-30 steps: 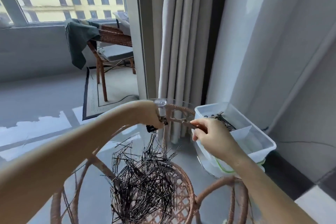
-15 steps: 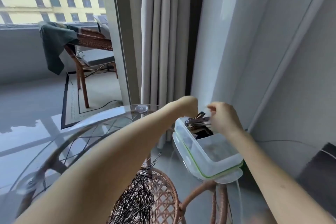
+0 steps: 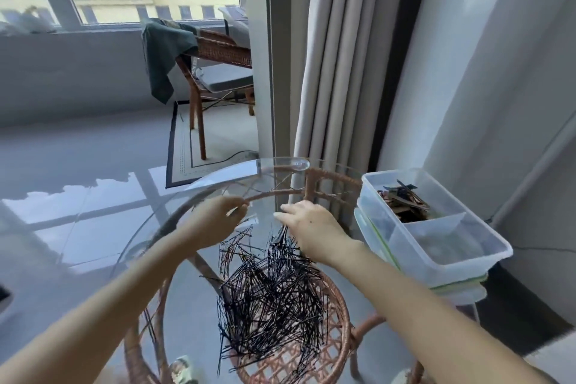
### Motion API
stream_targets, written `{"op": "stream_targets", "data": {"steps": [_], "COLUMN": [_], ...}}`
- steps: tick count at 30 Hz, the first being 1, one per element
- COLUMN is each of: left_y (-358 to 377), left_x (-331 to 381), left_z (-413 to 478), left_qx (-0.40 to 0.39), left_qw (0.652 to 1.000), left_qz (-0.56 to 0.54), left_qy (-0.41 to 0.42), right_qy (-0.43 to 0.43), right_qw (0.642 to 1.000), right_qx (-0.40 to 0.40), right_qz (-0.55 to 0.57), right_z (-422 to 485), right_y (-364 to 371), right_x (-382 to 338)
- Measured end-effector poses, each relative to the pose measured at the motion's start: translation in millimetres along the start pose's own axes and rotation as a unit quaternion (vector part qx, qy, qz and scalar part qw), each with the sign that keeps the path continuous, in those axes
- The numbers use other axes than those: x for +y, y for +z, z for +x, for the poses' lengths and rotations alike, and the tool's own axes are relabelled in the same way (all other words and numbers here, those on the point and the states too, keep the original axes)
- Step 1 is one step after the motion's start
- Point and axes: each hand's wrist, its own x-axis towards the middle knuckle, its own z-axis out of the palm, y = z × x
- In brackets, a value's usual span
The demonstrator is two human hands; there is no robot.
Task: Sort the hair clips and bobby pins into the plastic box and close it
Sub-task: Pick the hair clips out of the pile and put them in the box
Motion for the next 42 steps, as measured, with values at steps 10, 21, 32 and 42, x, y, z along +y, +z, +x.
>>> {"op": "stream_targets", "data": {"steps": [10,21,32,42], "left_y": [61,76,64,71], "left_x": [-35,7,29,70], "left_z": [-22,-21,9,-3], "left_qx": [0.038,-0.036,-0.084,-0.031], "left_qw": [0.999,0.978,0.984,0.98], "left_qz": [-0.033,-0.18,-0.113,-0.031], "left_qy": [0.017,0.094,0.113,0.193], "right_qy": [-0.038,0.359,0.274,0.209], "right_qw": [0.997,0.914,0.958,0.973], "right_qx": [0.017,0.185,0.034,-0.019], "right_qz": [-0.061,-0.042,0.081,0.093], "right_z": [-8,-79,-103,-86], "right_y": [-2,-69,-66,-61], "right_x": [3,99,81,55]}}
